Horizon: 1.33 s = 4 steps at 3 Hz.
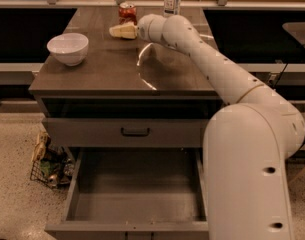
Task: Pick coke can
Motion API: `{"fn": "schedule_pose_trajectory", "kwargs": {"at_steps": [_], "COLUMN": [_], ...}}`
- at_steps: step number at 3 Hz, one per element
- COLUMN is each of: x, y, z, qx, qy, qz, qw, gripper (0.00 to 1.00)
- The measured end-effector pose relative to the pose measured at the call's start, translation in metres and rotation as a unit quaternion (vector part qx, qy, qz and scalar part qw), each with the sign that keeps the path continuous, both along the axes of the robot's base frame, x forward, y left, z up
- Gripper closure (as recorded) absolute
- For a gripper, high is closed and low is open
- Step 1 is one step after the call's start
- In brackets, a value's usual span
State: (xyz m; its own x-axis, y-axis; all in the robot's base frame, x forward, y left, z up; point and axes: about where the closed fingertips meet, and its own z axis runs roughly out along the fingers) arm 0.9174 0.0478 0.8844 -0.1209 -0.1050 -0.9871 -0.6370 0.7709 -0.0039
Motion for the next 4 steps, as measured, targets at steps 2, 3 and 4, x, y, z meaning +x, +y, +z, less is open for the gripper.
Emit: {"fn": "schedule_pose_trajectory", "kwargs": {"at_steps": [2, 3, 4], "x": [0.037, 0.040, 0.024], "y": [0.022, 0.023, 0.007], "z": [0.014, 0.016, 0.041], "qx": [0.017, 0.015, 0.014], "qy": [-0.029, -0.033, -0.049], "qz": [0.004, 0.010, 0.020], "qw": [0.9994, 0.9993, 0.9985], "gripper": [0.41, 0.65, 0.87]}}
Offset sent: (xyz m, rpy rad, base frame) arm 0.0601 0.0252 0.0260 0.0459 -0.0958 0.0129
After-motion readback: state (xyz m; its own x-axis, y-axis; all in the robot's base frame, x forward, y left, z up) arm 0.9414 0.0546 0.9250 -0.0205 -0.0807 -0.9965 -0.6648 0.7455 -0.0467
